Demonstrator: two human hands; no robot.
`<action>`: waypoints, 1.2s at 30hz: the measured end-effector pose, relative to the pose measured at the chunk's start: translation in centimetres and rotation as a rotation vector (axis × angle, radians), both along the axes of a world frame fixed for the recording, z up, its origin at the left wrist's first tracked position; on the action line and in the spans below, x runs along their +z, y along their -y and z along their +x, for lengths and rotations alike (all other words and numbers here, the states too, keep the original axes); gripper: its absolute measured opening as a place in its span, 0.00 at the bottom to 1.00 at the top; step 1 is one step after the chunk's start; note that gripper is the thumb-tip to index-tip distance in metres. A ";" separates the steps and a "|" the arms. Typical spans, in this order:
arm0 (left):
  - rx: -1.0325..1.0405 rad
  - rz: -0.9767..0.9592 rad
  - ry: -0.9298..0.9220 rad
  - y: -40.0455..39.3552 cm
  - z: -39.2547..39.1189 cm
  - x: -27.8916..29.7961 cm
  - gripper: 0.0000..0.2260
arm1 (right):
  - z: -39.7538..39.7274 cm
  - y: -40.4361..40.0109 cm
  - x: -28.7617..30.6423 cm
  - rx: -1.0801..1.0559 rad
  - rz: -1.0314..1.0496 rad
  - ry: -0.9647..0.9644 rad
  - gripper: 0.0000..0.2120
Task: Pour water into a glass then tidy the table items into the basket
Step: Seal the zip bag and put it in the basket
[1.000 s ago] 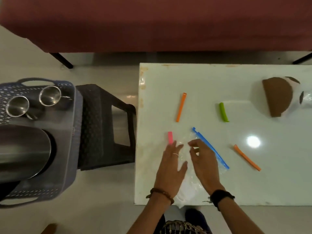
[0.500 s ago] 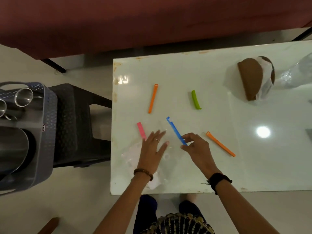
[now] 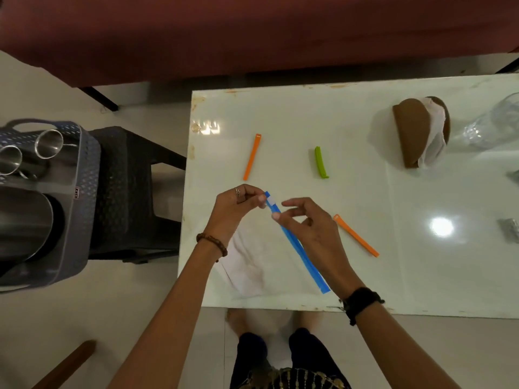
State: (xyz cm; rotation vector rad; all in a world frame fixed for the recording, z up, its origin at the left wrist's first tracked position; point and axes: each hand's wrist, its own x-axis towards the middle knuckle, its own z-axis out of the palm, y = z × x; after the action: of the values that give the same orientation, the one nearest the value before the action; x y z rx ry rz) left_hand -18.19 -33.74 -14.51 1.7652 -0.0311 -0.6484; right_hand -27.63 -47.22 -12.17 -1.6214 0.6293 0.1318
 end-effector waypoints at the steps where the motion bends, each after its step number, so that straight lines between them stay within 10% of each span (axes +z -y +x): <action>1: -0.016 0.000 0.000 -0.2 -0.2 0.2 0.11 | 0.6 -0.5 0.4 -0.011 0.002 0.031 0.10; 14: 0.433 0.013 0.144 -4.5 2.1 3.0 0.08 | -3.4 -2.3 1.6 0.057 -0.149 0.101 0.11; 20: 0.395 -0.012 0.093 -4.6 2.6 4.3 0.08 | -4.5 -0.9 2.7 0.090 0.113 0.118 0.07; 26: 0.456 -0.188 -0.118 -5.5 4.8 7.0 0.07 | -3.6 -1.3 1.0 0.210 0.138 -0.114 0.37; 31: 0.446 -0.254 -0.277 -7.6 7.1 7.5 0.05 | 0.7 -3.2 -0.4 0.193 -0.014 0.052 0.07; 36: 0.656 -0.310 -0.185 -12.8 9.8 7.0 0.12 | 6.4 -6.8 -0.3 0.272 -0.032 0.099 0.08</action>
State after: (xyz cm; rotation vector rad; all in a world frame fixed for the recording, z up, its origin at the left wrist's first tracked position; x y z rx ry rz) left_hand -8.42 -20.95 -7.56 1.2994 0.5272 -0.2987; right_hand -21.24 -40.37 -12.52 -1.7279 0.3345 0.2397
